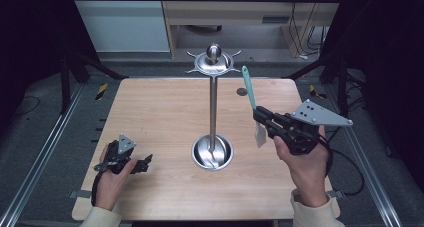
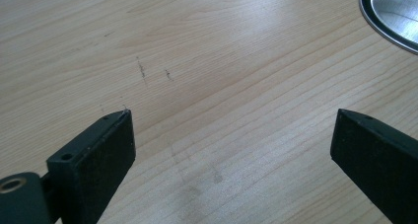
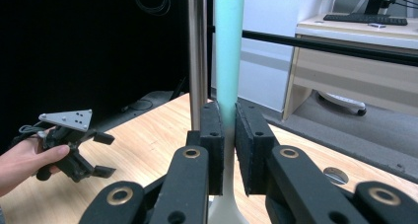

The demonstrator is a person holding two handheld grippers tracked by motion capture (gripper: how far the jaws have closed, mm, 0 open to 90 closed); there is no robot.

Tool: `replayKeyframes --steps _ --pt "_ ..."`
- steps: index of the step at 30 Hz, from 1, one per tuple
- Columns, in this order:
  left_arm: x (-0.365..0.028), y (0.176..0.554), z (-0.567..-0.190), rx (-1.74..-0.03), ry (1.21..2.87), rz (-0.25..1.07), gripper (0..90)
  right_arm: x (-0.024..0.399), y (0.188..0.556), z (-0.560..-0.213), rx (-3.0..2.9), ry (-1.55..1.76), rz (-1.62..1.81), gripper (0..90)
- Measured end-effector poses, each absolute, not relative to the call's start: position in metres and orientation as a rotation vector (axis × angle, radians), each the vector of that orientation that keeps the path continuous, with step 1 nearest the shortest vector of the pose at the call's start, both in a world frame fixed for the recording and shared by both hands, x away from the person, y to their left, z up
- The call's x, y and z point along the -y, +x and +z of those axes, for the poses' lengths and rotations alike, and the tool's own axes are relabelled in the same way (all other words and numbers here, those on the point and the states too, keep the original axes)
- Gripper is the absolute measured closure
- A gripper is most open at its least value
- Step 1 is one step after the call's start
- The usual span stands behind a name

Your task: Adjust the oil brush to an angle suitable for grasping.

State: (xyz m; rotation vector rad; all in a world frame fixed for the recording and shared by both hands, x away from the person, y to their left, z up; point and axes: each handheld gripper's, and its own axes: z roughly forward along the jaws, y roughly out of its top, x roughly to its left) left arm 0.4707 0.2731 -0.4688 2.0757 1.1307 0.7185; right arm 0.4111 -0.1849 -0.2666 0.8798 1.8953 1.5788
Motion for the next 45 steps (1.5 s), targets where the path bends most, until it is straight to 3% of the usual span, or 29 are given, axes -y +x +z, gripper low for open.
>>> replayKeyframes --steps 45 --pt "-0.271 0.471 -0.47 -1.124 2.09 0.712 3.1 0.171 0.426 -0.279 -1.922 0.874 1.585 82.4"
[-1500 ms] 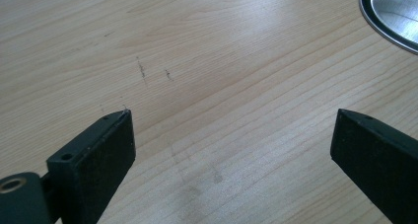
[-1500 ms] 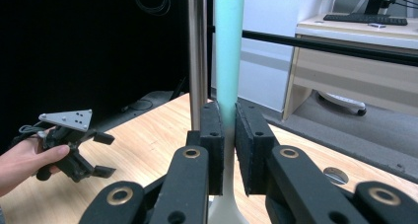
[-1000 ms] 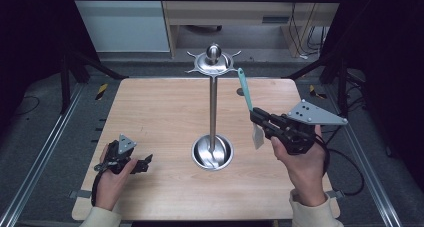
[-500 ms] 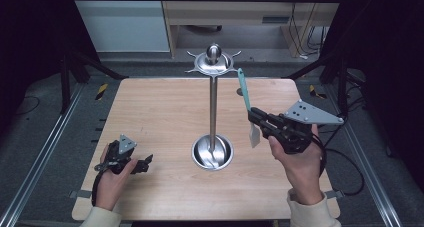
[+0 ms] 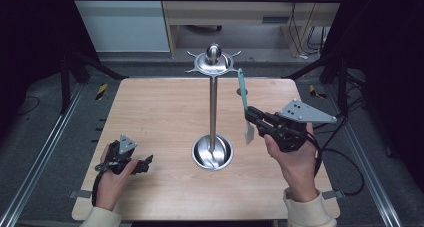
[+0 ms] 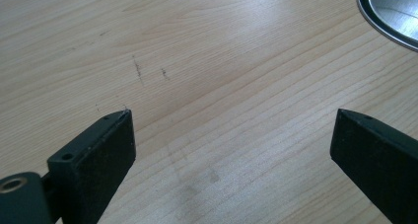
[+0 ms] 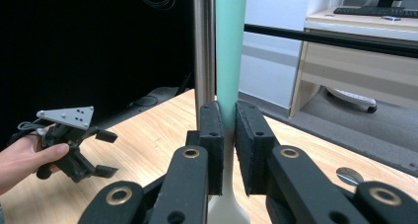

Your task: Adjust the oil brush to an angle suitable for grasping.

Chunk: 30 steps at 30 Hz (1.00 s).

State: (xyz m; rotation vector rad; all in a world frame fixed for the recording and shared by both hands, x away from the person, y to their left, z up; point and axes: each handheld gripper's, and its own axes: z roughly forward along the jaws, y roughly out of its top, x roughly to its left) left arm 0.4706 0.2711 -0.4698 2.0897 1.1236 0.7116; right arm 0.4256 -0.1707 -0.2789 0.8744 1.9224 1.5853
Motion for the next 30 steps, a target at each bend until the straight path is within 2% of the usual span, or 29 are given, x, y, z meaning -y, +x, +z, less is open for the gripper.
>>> replayKeyframes --steps 9,10,11,25,29,30 --pt "-0.272 0.47 -0.47 -1.129 2.085 0.711 3.1 0.165 0.432 -0.281 -1.927 0.872 1.571 83.0" --pt "-0.273 0.47 -0.469 -1.129 2.084 0.711 3.1 0.165 0.433 -0.281 -1.93 0.865 1.571 84.3" --pt "-0.273 0.47 -0.469 -1.129 2.082 0.712 3.1 0.165 0.433 -0.281 -1.933 0.862 1.571 90.0" --pt "-0.272 0.47 -0.47 -1.129 2.083 0.711 3.1 0.163 0.449 -0.29 -1.924 0.916 1.547 90.0" --pt "-0.272 0.47 -0.47 -1.128 2.084 0.711 3.1 0.167 0.449 -0.291 -1.903 0.954 1.486 87.4" --pt "-0.272 0.471 -0.47 -1.127 2.083 0.71 3.1 0.171 0.449 -0.291 -1.879 0.977 1.444 83.8"
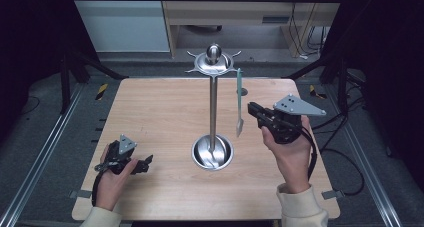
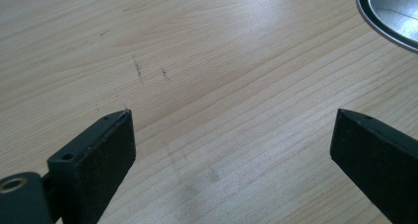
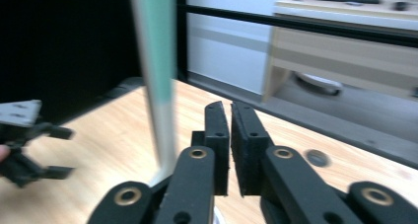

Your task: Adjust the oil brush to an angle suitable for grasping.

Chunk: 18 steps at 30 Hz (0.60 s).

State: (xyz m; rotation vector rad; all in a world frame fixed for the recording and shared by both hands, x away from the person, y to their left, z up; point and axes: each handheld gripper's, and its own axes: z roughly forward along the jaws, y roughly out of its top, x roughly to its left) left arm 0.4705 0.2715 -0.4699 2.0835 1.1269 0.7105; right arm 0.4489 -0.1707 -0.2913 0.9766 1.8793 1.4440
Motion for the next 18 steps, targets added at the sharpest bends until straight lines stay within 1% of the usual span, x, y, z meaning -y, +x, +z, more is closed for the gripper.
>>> replayKeyframes --steps 4,8,14,18 --pt "-0.271 0.47 -0.47 -1.125 2.084 0.712 3.1 0.179 0.449 -0.292 -1.832 1.011 1.404 73.4" --pt "-0.271 0.471 -0.47 -1.124 2.085 0.713 3.1 0.183 0.451 -0.294 -1.805 1.04 1.372 58.8" --pt "-0.272 0.47 -0.47 -1.125 2.085 0.712 3.1 0.189 0.456 -0.297 -1.771 1.074 1.332 39.5" --pt "-0.272 0.471 -0.47 -1.124 2.086 0.714 3.1 0.192 0.459 -0.299 -1.76 1.107 1.291 30.9"
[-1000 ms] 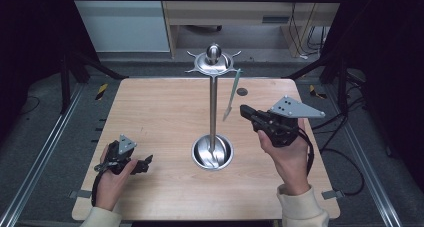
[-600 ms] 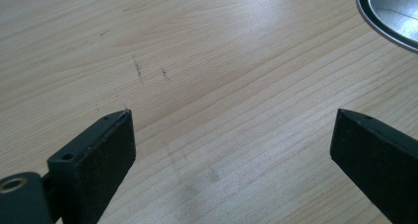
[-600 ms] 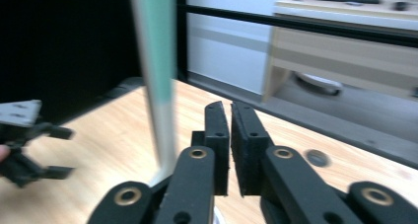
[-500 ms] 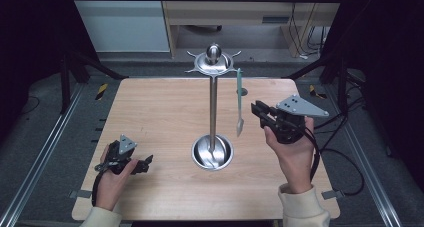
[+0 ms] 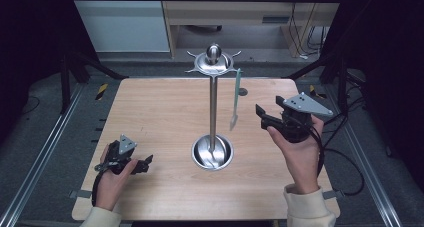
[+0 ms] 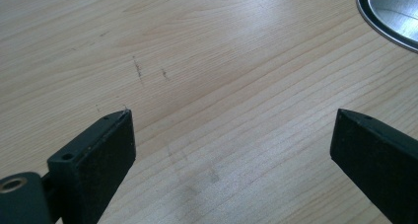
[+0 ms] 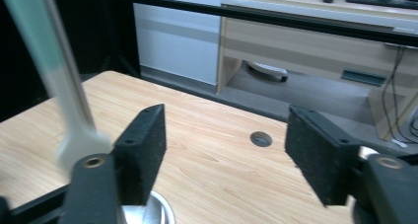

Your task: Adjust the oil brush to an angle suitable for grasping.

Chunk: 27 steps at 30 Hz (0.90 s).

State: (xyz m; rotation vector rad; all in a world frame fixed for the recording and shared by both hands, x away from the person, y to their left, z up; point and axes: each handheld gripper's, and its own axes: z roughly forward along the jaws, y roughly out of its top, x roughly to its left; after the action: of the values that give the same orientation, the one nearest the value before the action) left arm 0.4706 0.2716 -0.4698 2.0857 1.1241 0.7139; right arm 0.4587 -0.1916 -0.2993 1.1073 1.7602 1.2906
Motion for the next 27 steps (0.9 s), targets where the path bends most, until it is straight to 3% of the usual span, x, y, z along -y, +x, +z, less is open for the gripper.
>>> replayKeyframes --steps 6,11,20,27 --pt "-0.271 0.471 -0.47 -1.122 2.083 0.71 3.1 0.196 0.463 -0.307 -1.766 1.125 1.243 16.9" --pt "-0.27 0.471 -0.469 -1.113 2.085 0.713 3.1 0.205 0.469 -0.322 -1.762 1.163 1.202 11.7" --pt "-0.271 0.472 -0.469 -1.111 2.086 0.714 3.1 0.223 0.478 -0.344 -1.762 1.237 1.164 9.2" --pt "-0.272 0.471 -0.469 -1.114 2.081 0.722 3.1 0.234 0.489 -0.382 -1.813 1.31 1.116 11.5"
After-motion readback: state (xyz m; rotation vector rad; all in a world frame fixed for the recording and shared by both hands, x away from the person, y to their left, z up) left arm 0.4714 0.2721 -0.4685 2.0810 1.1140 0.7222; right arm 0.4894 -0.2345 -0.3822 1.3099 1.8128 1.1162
